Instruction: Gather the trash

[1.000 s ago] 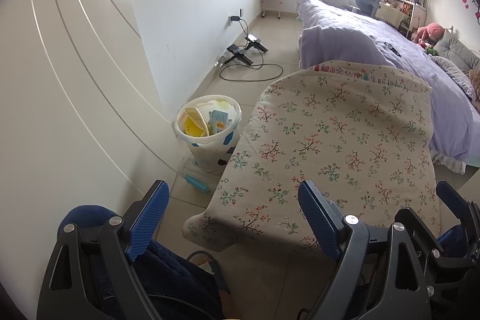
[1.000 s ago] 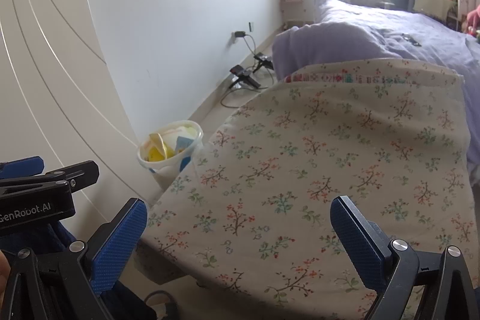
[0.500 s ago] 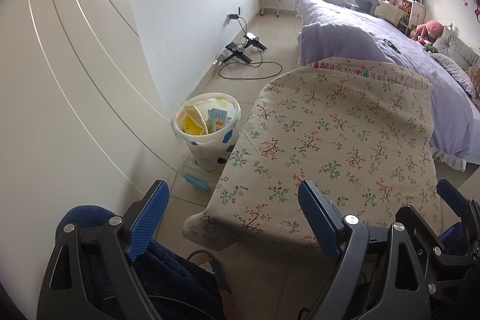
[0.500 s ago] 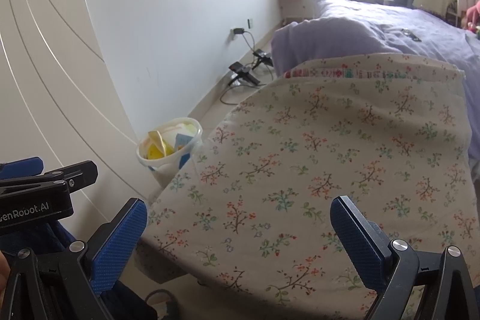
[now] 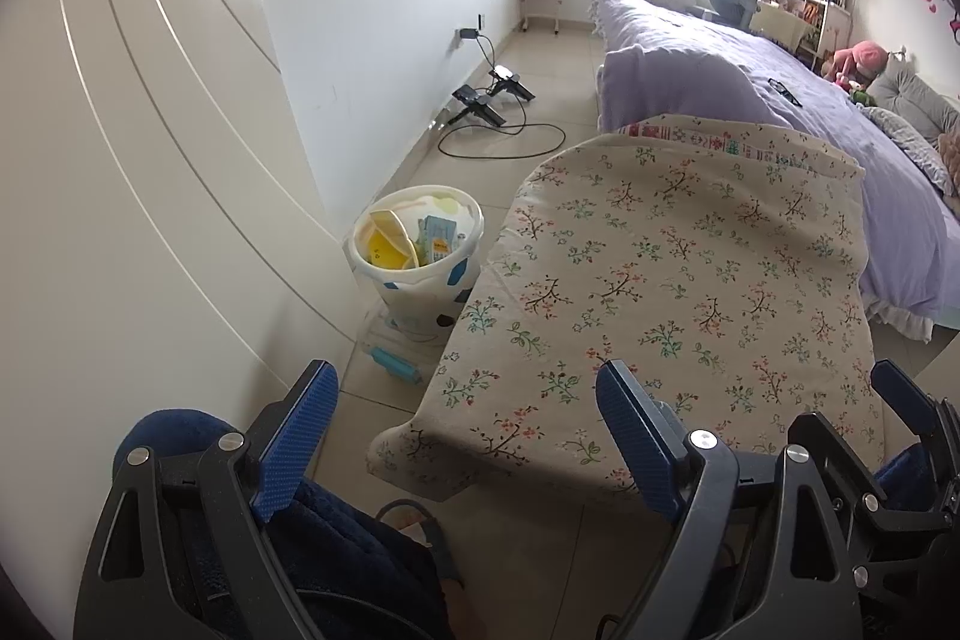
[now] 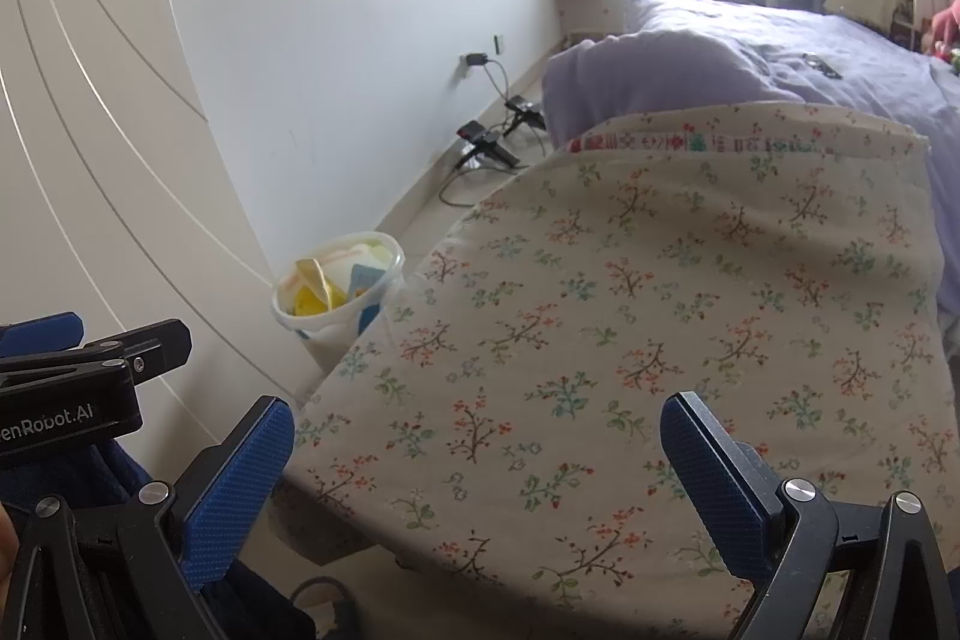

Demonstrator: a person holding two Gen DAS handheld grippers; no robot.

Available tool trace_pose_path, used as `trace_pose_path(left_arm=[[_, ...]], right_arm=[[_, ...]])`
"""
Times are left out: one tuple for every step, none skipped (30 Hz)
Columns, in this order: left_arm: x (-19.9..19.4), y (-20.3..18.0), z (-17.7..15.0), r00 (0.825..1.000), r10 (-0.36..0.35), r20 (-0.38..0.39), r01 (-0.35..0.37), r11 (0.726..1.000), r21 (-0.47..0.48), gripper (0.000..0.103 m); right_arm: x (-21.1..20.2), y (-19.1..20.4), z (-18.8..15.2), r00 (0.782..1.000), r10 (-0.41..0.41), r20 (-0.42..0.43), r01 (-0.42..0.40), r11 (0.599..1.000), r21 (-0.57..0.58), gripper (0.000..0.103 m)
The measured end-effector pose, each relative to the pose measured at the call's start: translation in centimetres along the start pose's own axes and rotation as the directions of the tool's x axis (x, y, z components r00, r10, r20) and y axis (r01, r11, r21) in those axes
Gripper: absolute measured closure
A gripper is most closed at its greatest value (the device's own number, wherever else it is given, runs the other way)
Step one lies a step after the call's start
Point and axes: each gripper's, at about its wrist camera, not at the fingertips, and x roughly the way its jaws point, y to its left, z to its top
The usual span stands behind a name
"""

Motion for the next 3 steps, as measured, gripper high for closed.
trace_pose_path(left_arm=[[0.01, -0.01, -0.03, 1.000, 0.000, -0.001, 0.000, 1.000, 0.000, 0.013], [0.04, 0.00, -0.05, 1.000, 0.000, -0.004, 0.000, 1.000, 0.001, 0.013], [0.06, 0.00, -0.08, 1.000, 0.000, -0.006, 0.000, 1.000, 0.000, 0.013]], right_arm=[[0.02, -0.01, -0.01, 1.000, 0.000, -0.001, 0.000, 1.000, -0.001, 0.002], [0.04, 0.01, -0.01, 1.000, 0.000, 0.000, 0.000, 1.000, -0.002, 0.002], [0.05, 0.01, 0.00, 1.000, 0.000, 0.000, 0.000, 1.000, -0.002, 0.002]])
